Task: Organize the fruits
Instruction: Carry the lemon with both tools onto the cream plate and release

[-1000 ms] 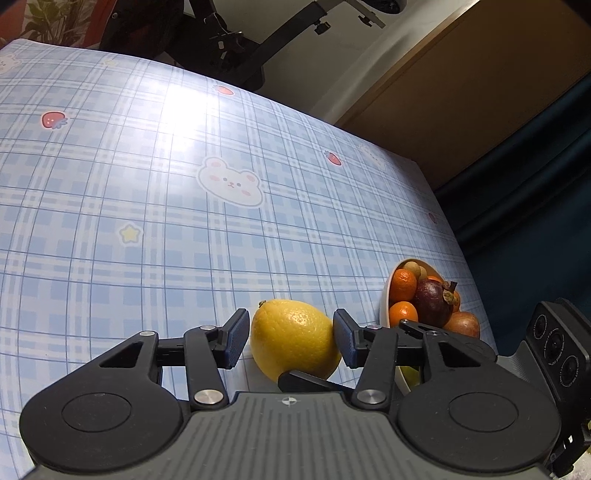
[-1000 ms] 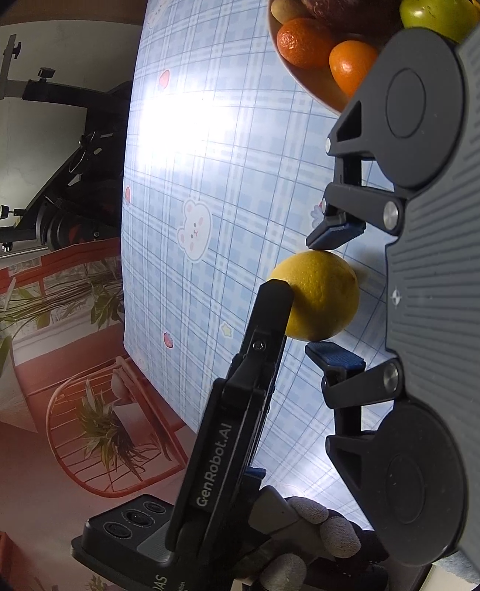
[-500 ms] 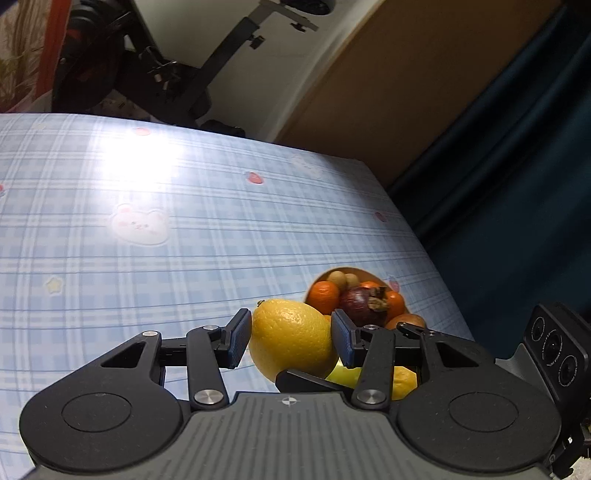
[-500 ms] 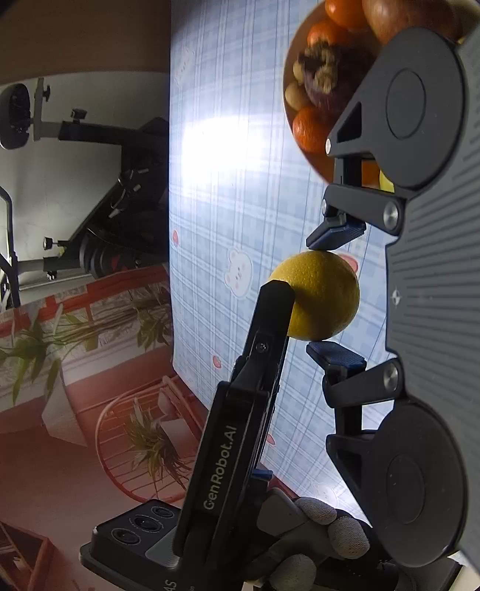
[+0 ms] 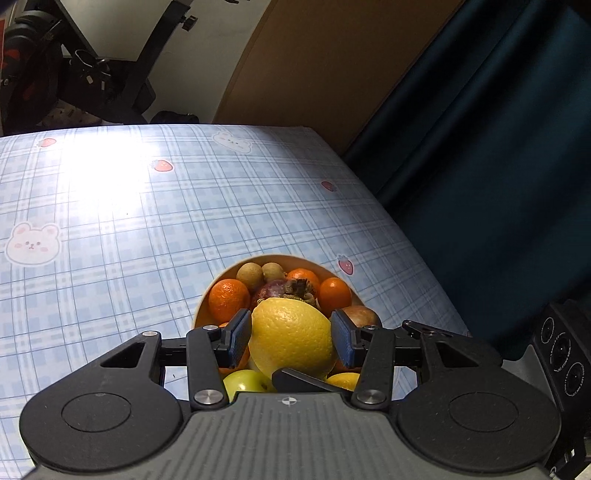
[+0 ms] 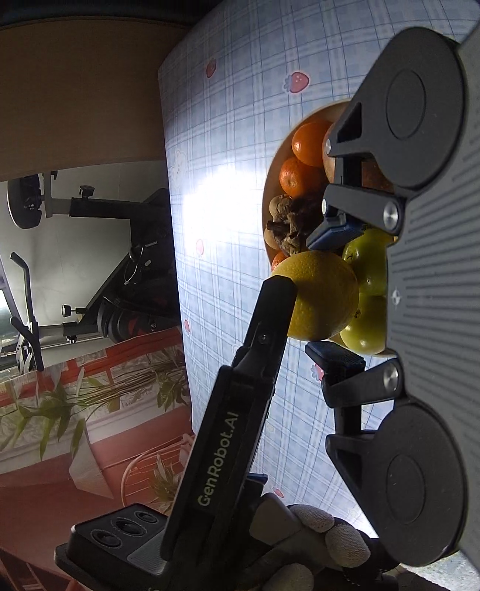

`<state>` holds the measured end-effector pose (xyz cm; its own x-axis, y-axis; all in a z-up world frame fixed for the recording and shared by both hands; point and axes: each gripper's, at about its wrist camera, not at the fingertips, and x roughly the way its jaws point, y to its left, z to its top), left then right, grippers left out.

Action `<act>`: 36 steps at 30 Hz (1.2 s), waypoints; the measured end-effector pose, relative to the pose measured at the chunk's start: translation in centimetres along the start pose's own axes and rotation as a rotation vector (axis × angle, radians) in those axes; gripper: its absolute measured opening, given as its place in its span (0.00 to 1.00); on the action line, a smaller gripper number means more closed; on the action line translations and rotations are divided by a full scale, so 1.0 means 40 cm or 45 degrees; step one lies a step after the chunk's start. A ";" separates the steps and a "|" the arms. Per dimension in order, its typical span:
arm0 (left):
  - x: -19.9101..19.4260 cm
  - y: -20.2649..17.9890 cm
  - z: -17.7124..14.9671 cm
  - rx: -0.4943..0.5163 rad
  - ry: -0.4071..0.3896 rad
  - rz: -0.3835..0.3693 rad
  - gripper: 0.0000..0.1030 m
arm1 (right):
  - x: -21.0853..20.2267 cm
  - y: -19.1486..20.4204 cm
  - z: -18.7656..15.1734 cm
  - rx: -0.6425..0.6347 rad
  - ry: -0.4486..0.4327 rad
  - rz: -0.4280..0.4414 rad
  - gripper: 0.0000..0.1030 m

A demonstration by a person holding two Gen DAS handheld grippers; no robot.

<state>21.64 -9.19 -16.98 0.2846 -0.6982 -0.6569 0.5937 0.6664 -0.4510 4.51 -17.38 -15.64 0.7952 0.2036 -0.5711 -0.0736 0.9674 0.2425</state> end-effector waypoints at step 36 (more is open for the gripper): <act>-0.011 -0.060 0.021 0.094 -0.054 0.068 0.71 | -0.063 -0.024 -0.015 -0.060 -0.021 -0.192 0.72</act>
<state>20.73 -10.71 -15.09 0.3477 -0.6736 -0.6521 0.6303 0.6829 -0.3693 2.23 -18.72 -14.90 0.8092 0.0531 -0.5852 0.0198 0.9929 0.1175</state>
